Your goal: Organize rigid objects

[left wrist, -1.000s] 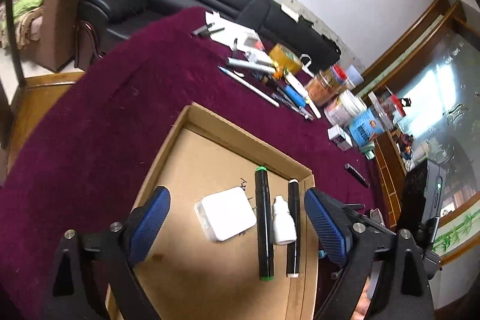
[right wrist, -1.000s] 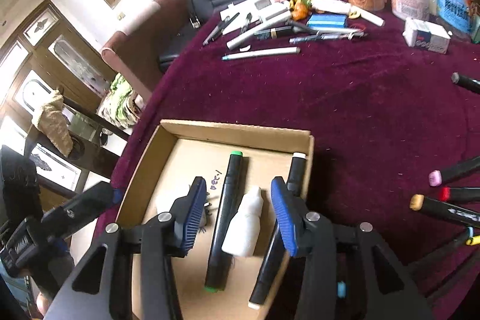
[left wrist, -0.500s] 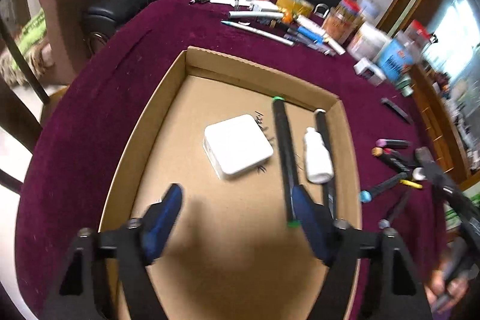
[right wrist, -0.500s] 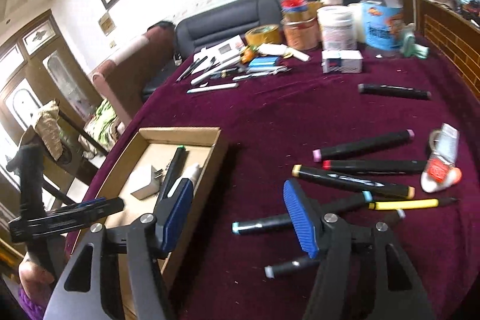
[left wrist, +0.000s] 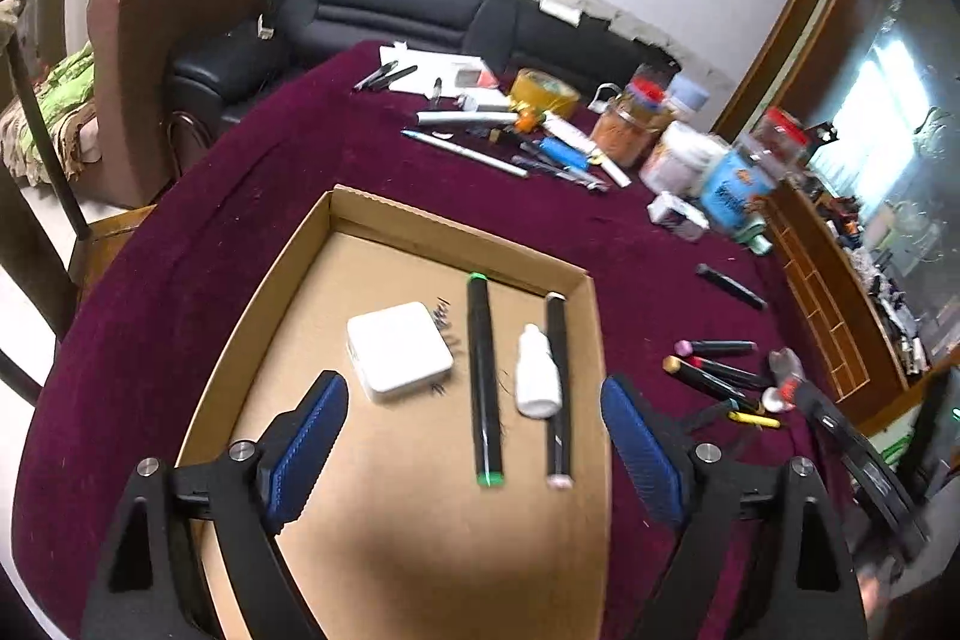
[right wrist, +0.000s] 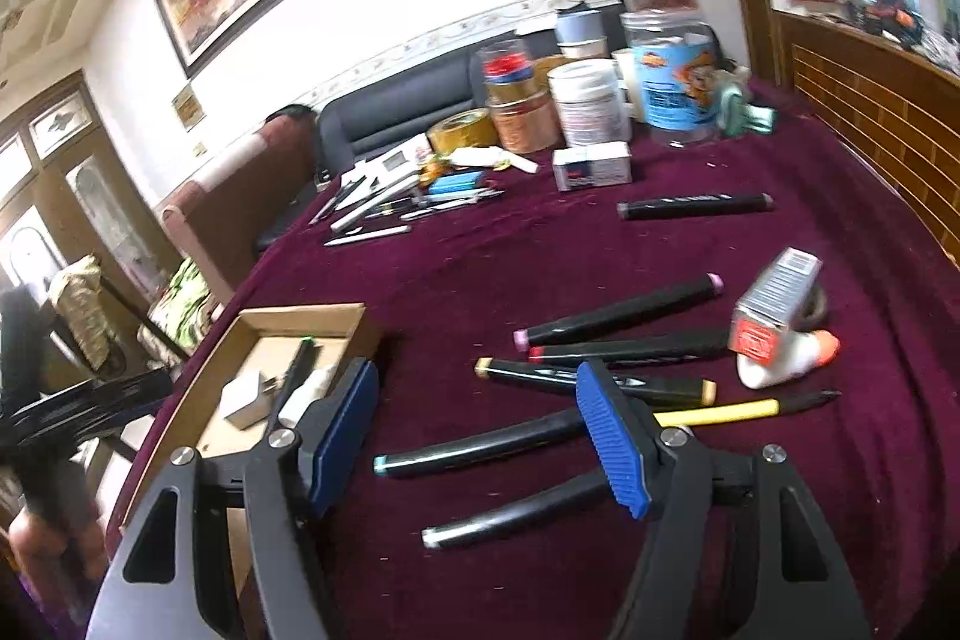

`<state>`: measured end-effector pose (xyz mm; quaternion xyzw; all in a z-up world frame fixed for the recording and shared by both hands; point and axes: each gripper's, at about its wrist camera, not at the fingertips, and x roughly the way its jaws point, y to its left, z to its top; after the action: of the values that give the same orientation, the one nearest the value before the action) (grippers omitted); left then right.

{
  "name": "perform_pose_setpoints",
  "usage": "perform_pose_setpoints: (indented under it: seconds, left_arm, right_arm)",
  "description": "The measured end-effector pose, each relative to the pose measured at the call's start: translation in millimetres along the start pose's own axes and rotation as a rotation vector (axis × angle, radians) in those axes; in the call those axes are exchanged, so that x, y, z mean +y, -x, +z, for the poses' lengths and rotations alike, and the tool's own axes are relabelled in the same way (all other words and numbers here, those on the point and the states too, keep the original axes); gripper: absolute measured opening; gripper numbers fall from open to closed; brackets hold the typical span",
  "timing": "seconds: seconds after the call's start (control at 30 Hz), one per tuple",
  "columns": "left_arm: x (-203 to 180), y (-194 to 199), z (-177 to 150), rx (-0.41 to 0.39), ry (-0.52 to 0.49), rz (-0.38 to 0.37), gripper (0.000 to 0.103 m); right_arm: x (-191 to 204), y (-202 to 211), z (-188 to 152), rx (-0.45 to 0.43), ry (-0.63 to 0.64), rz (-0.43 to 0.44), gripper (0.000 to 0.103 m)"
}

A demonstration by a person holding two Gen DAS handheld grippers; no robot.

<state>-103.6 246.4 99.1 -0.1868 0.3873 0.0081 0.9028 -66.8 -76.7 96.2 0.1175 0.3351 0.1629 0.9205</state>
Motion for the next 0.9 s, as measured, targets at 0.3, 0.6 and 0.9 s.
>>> perform_pose_setpoints:
  seconds: [0.3,0.6,0.9]
  left_arm:
    - [16.8,32.5,-24.4,-0.06,0.094,0.03,0.09]
    - [-9.6,23.5,-32.2,-0.029,0.049,-0.011,0.092]
    - [-31.7,24.4,-21.6,-0.059,0.008,-0.005,0.092]
  right_arm:
    - [-1.7,18.6,66.5,-0.065,-0.074,0.122,0.069]
    - [0.4,30.6,31.7,-0.109,0.145,-0.036,0.089]
    - [-132.8,36.2,41.6,-0.17,-0.178,-0.162,0.089]
